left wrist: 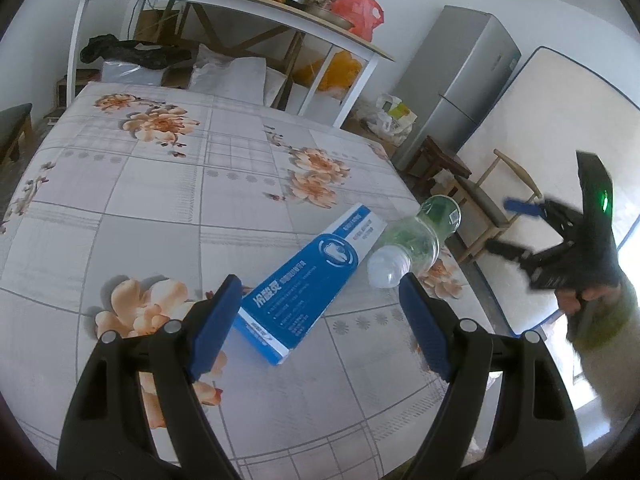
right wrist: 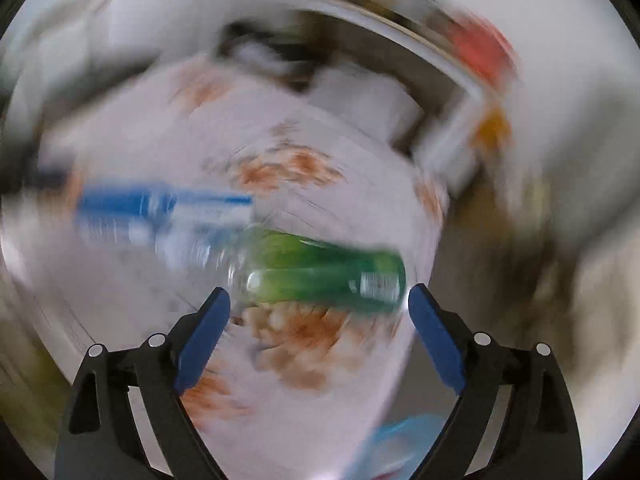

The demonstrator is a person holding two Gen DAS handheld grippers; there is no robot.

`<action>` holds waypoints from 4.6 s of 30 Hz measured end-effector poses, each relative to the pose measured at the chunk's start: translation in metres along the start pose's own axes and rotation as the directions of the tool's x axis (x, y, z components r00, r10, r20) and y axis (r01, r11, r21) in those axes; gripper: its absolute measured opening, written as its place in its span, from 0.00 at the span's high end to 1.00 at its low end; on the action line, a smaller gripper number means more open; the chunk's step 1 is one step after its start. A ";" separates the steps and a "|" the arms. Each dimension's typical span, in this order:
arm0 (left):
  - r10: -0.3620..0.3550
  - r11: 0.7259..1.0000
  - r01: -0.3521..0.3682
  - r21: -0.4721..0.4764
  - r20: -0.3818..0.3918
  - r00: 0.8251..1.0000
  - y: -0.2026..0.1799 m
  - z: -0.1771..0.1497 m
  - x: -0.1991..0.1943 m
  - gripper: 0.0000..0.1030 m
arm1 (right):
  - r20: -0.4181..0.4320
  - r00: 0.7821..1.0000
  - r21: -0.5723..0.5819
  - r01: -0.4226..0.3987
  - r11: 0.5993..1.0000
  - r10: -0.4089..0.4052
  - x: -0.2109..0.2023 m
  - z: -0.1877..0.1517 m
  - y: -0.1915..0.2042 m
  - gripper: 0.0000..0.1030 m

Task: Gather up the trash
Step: 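Lift green bottle with right tool while left tool moves to blue toothpaste box, then close left tool on blue toothpaste box while right tool holds green bottle, then lift toothpaste box with left tool while right tool holds green bottle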

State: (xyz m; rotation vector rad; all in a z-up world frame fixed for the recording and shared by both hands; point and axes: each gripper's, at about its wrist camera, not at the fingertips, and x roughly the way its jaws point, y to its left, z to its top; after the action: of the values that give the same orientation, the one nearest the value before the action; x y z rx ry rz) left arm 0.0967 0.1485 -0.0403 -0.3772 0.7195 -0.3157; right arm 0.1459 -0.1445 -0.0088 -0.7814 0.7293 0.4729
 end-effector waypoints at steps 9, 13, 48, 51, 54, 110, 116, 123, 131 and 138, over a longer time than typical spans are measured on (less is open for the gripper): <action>0.044 0.999 -0.044 -0.026 0.017 0.999 0.009 0.003 -0.010 0.26 | -0.071 0.997 -0.678 -0.024 0.735 -0.033 0.063 0.016 0.067 0.15; 0.060 0.998 -0.059 -0.035 0.022 0.998 0.016 0.005 -0.010 0.26 | -0.101 0.990 -0.760 -0.012 0.650 -0.100 0.086 0.009 0.081 0.14; 0.182 0.968 -0.140 0.209 -0.197 0.963 -0.015 -0.003 0.057 0.49 | -0.043 0.763 0.858 -0.303 0.415 0.645 0.047 -0.074 -0.013 0.26; 0.197 0.976 -0.170 0.139 -0.214 0.957 -0.010 -0.008 0.046 0.53 | 0.116 0.752 0.939 -0.297 0.175 0.649 0.050 -0.100 -0.014 0.26; 0.160 0.987 -0.159 0.027 -0.275 0.948 -0.003 -0.019 0.031 0.55 | 0.227 0.738 0.952 -0.306 0.015 0.635 0.058 -0.112 -0.014 0.27; 0.238 0.971 -0.231 0.062 -0.347 0.907 -0.018 -0.019 0.061 0.56 | -0.036 0.889 0.764 -0.269 0.586 0.456 0.046 -0.056 0.030 0.35; 0.238 0.971 -0.231 0.061 -0.341 0.909 -0.018 -0.020 0.061 0.56 | -0.076 0.895 0.751 -0.239 0.615 0.440 0.048 -0.055 0.029 0.33; 0.238 0.971 -0.232 0.061 -0.341 0.909 -0.018 -0.019 0.061 0.56 | -0.064 0.890 0.764 -0.247 0.596 0.451 0.040 -0.060 0.030 0.28; 0.239 0.971 -0.233 0.061 -0.339 0.910 -0.018 -0.020 0.061 0.56 | -0.090 0.892 0.764 -0.223 0.605 0.442 0.041 -0.065 0.035 0.28; 0.235 0.971 -0.233 0.047 -0.334 0.913 -0.018 -0.018 0.059 0.56 | -0.067 0.893 0.775 -0.234 0.587 0.445 0.040 -0.067 0.035 0.38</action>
State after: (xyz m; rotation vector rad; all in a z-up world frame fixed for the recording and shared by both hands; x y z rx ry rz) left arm 0.1232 0.1047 -0.0784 -0.2276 1.0913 -0.1548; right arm 0.1228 -0.1694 -0.0875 0.1201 1.2294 0.3609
